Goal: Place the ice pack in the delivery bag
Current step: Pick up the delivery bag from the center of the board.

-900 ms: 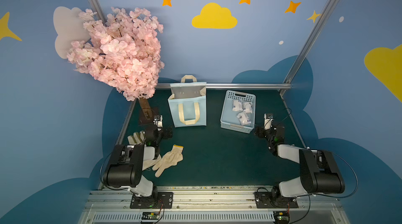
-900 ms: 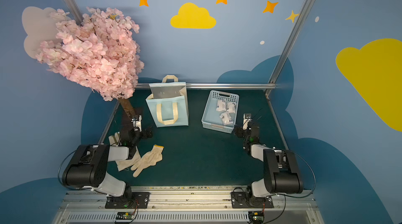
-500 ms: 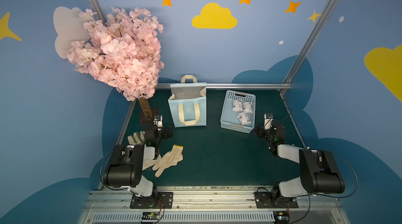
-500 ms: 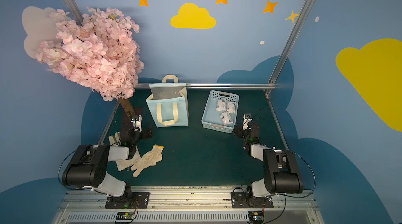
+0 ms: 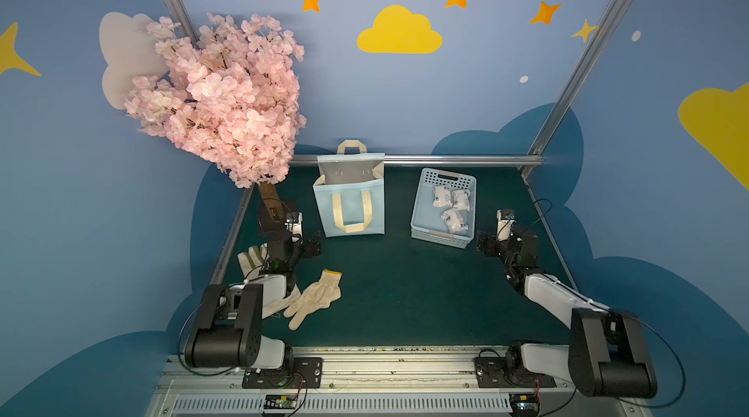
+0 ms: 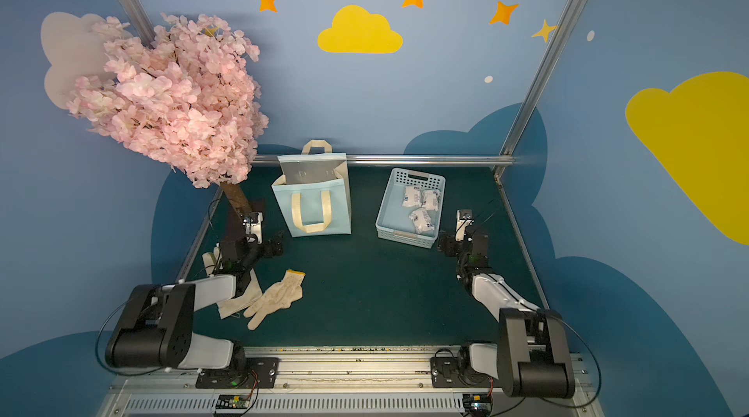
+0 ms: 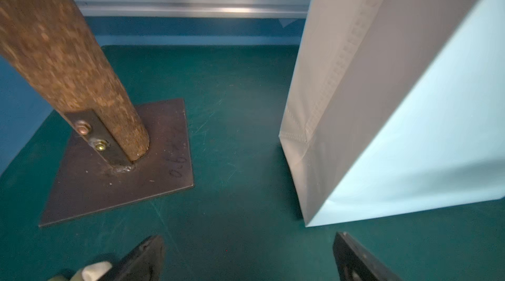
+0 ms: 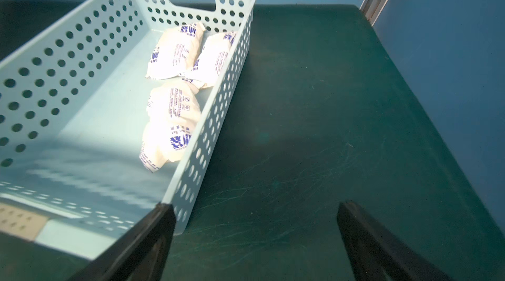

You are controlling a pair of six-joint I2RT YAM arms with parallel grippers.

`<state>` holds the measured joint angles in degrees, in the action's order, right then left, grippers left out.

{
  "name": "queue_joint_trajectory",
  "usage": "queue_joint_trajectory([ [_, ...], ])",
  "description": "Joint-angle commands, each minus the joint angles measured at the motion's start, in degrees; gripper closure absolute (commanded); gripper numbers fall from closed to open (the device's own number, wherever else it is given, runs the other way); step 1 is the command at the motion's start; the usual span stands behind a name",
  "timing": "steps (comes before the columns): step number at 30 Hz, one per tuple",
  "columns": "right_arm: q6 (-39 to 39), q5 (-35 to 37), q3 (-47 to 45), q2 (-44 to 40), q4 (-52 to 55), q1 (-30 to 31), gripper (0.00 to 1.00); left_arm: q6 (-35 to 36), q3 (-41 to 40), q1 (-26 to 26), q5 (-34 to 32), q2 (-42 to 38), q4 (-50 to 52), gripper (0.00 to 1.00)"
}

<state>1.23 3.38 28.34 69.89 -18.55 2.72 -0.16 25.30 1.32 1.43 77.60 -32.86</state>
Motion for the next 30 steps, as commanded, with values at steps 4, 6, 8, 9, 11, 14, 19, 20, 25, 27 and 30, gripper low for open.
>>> queue_joint_trajectory([
  [4,-5.8,-4.8,6.4,-12.7,22.2,0.4,0.02,-1.8,10.5,-1.1,3.1,-21.4,33.1,0.0],
  [6,-8.5,-5.7,8.6,-15.3,27.6,0.8,0.02,-5.0,13.2,-1.4,3.4,-26.9,40.9,0.0],
  [8,-10.3,-7.3,11.6,-17.4,32.9,1.1,0.02,-7.0,17.1,-1.7,4.4,-31.0,49.1,0.0],
  [9,-11.2,-8.1,13.2,-18.3,35.3,1.4,0.01,-7.0,19.3,-2.2,5.7,-32.6,52.8,0.0],
  [11,-12.4,-9.4,15.8,-19.2,39.1,2.1,0.02,-6.6,23.4,-3.7,6.7,-35.1,58.5,0.0],
  [14,-14.7,-10.1,19.0,-18.9,42.8,3.1,0.02,-5.7,31.3,-6.3,7.1,-35.6,66.9,0.0],
  [19,-16.3,-13.1,23.9,-14.3,44.9,4.4,0.02,-4.4,47.7,-12.9,4.8,-27.5,78.7,0.07],
  [20,-16.4,-13.2,24.6,-13.0,44.9,4.7,0.02,-3.4,51.1,-14.7,3.7,-25.0,80.4,0.07],
  [25,-17.0,-13.3,26.8,-8.3,43.8,6.4,0.02,2.6,68.6,-21.9,0.3,-10.0,88.2,0.07],
  [27,-17.0,-13.0,27.2,-7.4,43.4,7.0,0.02,5.5,75.5,-22.6,1.8,-3.9,90.8,0.07],
  [30,-17.2,-12.2,27.4,-7.0,43.2,7.6,0.02,9.5,86.1,-22.6,2.8,5.6,94.6,0.07],
])
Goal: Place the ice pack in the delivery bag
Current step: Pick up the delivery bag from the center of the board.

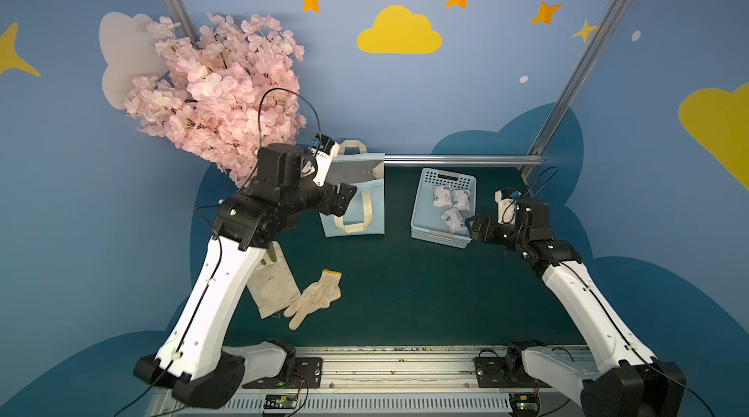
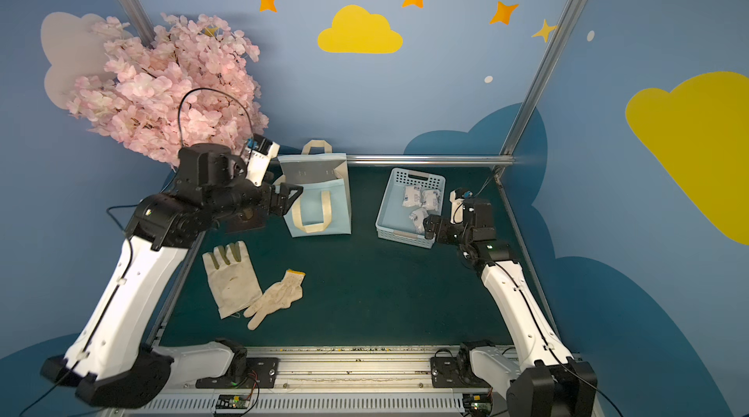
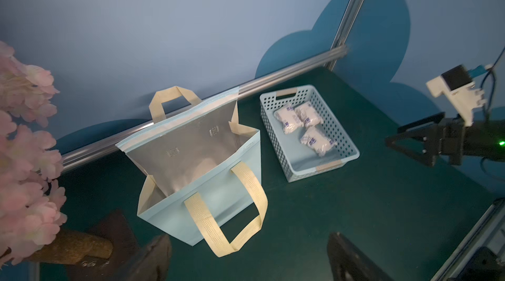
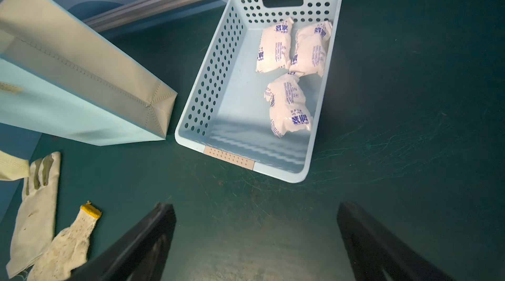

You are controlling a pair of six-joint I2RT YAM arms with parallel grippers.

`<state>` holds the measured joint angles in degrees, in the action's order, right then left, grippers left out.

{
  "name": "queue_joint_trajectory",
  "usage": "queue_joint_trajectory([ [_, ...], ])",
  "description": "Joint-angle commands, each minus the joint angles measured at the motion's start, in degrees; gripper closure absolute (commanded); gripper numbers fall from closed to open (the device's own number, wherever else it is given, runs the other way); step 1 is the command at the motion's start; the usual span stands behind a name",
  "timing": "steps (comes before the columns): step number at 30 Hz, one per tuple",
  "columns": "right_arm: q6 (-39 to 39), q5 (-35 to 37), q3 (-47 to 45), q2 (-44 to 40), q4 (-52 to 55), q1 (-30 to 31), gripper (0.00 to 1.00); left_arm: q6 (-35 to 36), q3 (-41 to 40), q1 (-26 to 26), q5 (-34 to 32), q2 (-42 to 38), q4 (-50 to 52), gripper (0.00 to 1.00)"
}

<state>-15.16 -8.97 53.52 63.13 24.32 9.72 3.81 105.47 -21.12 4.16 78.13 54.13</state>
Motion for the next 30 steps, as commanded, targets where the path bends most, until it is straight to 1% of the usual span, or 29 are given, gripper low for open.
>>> queue_joint_trajectory([
  [1,-0.9,0.5,2.1,-0.4,0.3,0.8,0.01,6.4,10.0,-0.1,-0.6,8.4,9.3,0.07],
  [3,-1.1,1.3,1.7,-0.8,0.0,1.0,0.02,8.3,18.6,0.2,-1.2,16.3,13.5,0.06],
  [6,-1.6,2.6,0.9,-1.6,-0.1,1.1,0.02,10.7,36.9,1.2,-1.0,29.8,22.1,0.07],
  [7,-1.8,3.2,0.6,-2.0,0.1,1.2,0.02,11.2,38.4,1.7,-1.0,31.5,21.4,0.07],
  [8,-2.1,3.6,0.4,-2.3,0.2,1.3,0.01,11.4,38.1,2.4,-0.1,32.5,19.6,0.07],
  [10,-2.5,4.4,0.1,-2.9,0.5,1.4,0.01,11.7,42.4,4.1,2.1,36.4,19.6,0.07],
  [12,-2.9,4.9,-0.2,-3.4,0.7,1.4,0.02,12.2,44.4,5.5,3.6,38.8,18.8,0.07],
  [16,-3.2,5.7,-0.6,-4.2,1.2,1.4,0.02,13.0,47.3,7.3,3.5,43.0,17.4,0.06],
  [22,-2.5,6.9,0.0,-3.9,1.9,1.5,0.02,15.8,48.9,8.0,3.2,47.2,13.7,0.0],
  [30,-2.2,7.2,0.7,-2.4,1.8,1.5,0.01,17.3,49.9,8.1,6.6,51.4,10.9,0.0],
])
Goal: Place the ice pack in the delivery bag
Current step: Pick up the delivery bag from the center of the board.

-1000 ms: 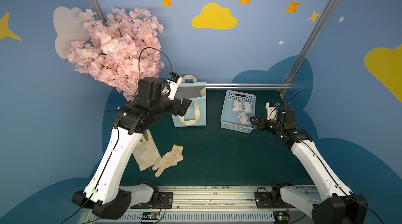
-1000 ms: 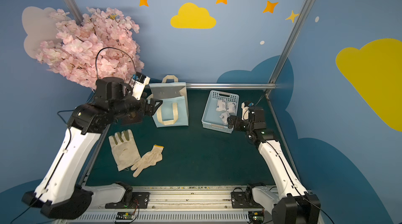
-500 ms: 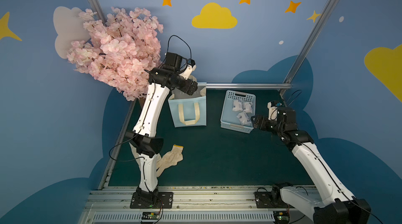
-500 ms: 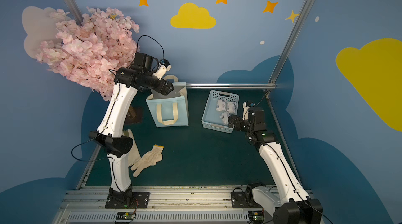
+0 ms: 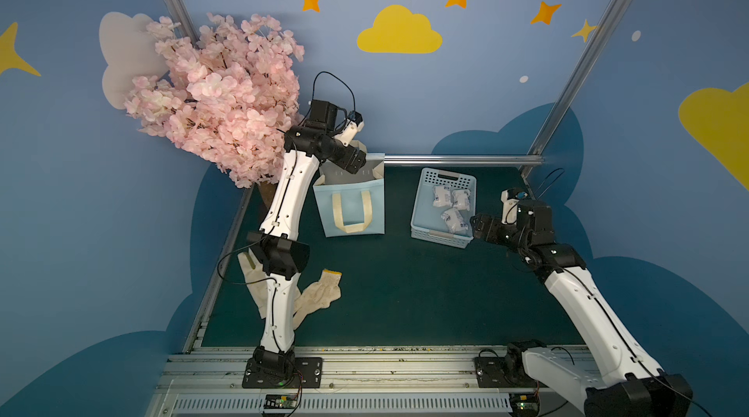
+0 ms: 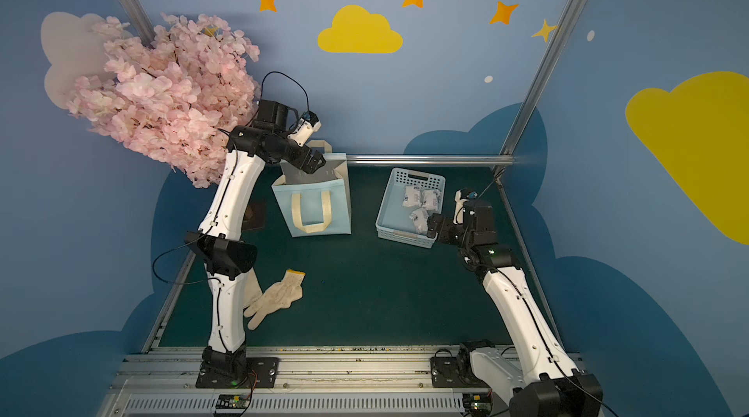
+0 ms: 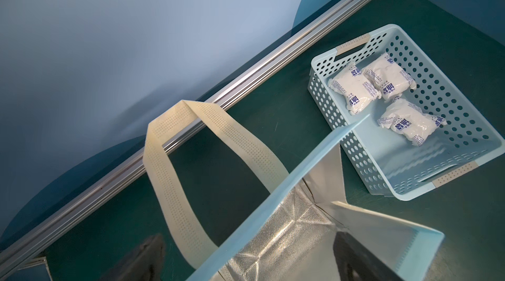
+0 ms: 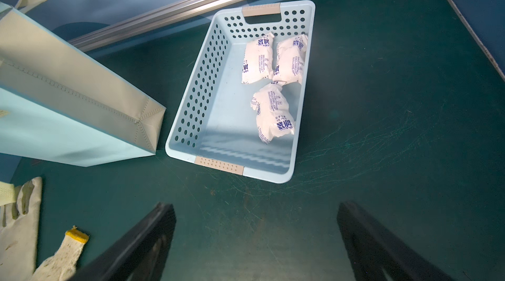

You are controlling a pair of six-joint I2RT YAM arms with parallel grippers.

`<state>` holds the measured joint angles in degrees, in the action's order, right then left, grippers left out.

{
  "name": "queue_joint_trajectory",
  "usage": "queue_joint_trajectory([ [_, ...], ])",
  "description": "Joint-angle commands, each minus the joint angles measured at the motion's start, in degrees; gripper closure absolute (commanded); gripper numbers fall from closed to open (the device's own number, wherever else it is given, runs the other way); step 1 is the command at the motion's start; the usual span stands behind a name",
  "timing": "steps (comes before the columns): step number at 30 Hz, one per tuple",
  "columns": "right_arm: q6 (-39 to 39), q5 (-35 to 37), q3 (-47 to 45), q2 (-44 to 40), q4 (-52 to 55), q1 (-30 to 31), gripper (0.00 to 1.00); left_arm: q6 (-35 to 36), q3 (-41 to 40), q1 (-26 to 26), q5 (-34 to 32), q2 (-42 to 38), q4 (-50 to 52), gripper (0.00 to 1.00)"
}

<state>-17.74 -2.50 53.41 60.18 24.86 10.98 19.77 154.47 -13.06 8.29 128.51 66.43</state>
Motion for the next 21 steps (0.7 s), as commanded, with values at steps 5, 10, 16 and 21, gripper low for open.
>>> queue_joint_trajectory([
  [5,0.6,0.7,1.0,1.3,1.2,0.3,0.02,1.7,1.0,0.1,2.9,3.1,-1.2,0.0],
  [10,1.2,1.4,1.1,1.5,1.2,0.3,0.02,1.9,0.4,0.0,3.7,3.1,1.1,0.35],
  [16,2.0,1.8,1.2,2.2,1.1,0.3,0.01,2.3,-1.2,-0.3,3.8,1.1,3.1,0.66],
  [21,2.8,1.9,2.2,3.4,1.7,0.3,0.01,2.0,-1.8,-1.3,2.8,-1.5,4.2,0.94],
])
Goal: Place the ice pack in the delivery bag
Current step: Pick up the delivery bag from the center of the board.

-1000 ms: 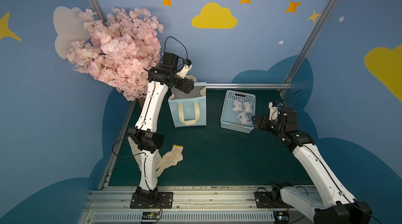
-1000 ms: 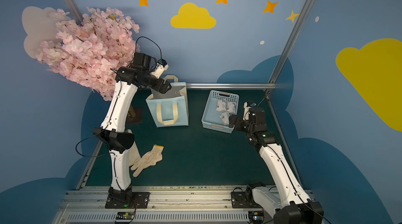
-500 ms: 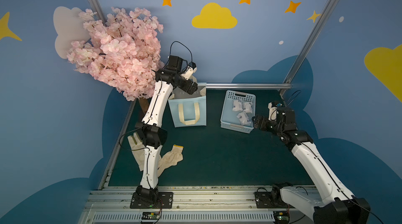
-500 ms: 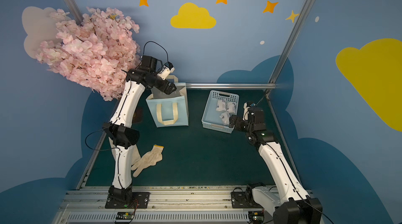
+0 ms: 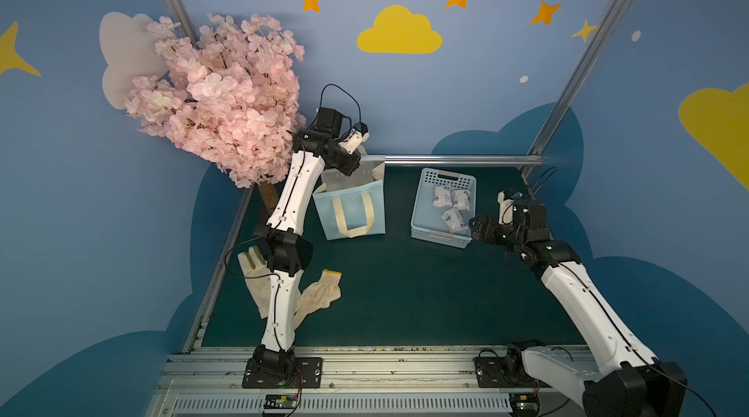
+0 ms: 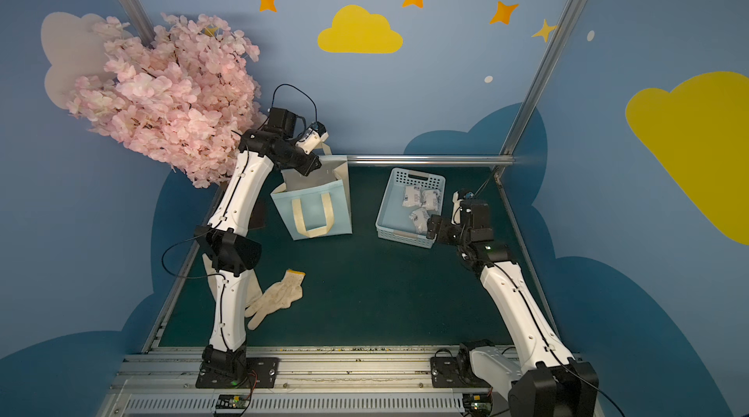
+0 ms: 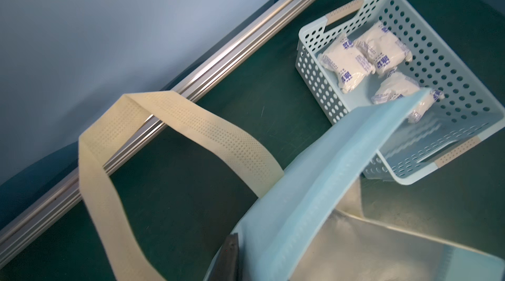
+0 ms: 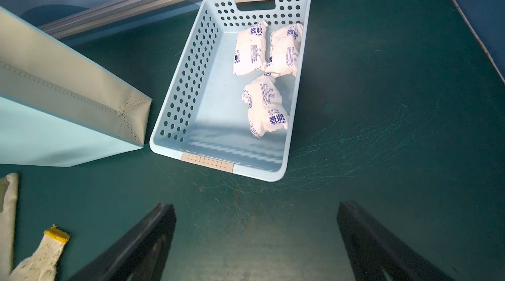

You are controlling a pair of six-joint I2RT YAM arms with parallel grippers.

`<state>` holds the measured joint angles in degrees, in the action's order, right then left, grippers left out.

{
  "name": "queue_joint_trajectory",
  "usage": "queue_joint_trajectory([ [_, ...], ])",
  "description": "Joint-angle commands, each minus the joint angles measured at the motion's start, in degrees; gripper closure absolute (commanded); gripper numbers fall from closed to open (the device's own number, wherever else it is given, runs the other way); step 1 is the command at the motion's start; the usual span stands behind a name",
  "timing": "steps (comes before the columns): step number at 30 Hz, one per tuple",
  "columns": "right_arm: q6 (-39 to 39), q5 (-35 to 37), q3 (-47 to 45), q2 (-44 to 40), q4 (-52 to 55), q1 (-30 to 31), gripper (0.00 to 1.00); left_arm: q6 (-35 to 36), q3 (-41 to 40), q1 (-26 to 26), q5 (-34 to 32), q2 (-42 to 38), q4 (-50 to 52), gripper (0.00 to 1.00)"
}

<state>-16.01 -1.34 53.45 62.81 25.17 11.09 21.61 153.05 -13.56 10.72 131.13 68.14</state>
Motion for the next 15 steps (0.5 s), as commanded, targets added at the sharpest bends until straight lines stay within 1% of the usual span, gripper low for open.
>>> queue_joint_trajectory([
  [1,1.2,0.7,2.5,1.1,1.9,0.3,0.02,-0.2,-0.5,-1.1,0.3,-4.8,2.6,0.97],
  [6,1.1,0.4,7.2,4.4,7.2,0.2,0.02,-3.5,-3.8,-3.4,1.1,-11.1,2.3,0.97],
  [9,0.8,-0.6,11.3,8.3,11.2,0.8,0.02,-7.5,-7.0,-4.5,0.8,-15.7,2.4,0.97],
  [15,-0.3,4.1,16.8,17.7,12.6,0.6,0.02,-16.5,-11.3,-6.5,-0.1,-20.5,5.6,0.97],
])
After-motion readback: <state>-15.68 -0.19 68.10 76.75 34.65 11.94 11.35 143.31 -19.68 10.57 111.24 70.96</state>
